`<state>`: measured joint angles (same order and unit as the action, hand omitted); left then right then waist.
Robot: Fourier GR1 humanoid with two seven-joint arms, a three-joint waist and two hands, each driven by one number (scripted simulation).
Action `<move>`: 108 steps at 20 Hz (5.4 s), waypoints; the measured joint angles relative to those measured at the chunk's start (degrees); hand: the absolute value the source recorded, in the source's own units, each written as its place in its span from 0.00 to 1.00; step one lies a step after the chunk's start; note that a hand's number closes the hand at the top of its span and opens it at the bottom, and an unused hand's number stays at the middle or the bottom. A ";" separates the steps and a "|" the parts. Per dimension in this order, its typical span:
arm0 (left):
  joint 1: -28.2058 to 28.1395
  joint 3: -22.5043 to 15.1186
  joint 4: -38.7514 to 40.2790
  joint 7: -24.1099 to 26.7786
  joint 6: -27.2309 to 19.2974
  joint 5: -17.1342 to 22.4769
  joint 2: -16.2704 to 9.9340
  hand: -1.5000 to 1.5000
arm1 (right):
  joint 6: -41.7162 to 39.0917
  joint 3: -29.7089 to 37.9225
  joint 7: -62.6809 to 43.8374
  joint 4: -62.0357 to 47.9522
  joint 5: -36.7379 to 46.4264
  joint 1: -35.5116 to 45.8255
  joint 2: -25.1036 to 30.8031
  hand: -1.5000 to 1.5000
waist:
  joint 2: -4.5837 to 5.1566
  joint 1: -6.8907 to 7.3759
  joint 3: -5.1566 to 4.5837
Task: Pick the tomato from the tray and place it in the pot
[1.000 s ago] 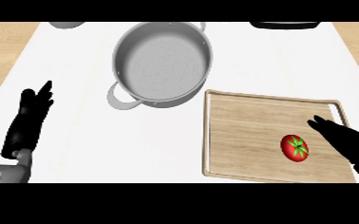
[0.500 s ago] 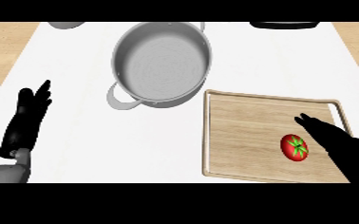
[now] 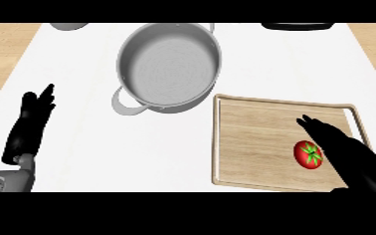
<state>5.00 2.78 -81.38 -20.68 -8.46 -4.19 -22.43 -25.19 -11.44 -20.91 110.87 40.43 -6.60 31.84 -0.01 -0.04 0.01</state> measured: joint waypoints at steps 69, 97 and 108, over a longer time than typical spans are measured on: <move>0.69 6.68 -2.83 -2.13 6.44 -7.47 6.16 0.50 | 7.01 -18.29 -33.00 18.97 51.08 25.23 -31.56 1.00 | -0.20 0.58 -0.12; 3.06 5.63 -1.24 -1.32 6.65 -8.50 7.63 0.50 | 20.15 -5.52 -40.89 -40.20 13.39 72.77 -31.49 1.00 | 0.53 3.09 -0.11; 3.64 5.24 -0.64 -0.72 6.82 -9.02 7.74 0.50 | 44.15 -4.61 -34.64 -54.93 0.65 72.75 -31.62 0.00 | 0.83 3.88 -0.05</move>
<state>8.64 8.03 -82.02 -21.40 -1.64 -13.21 -14.69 18.96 -16.05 -55.56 55.94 41.08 66.16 0.22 0.82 3.84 -0.04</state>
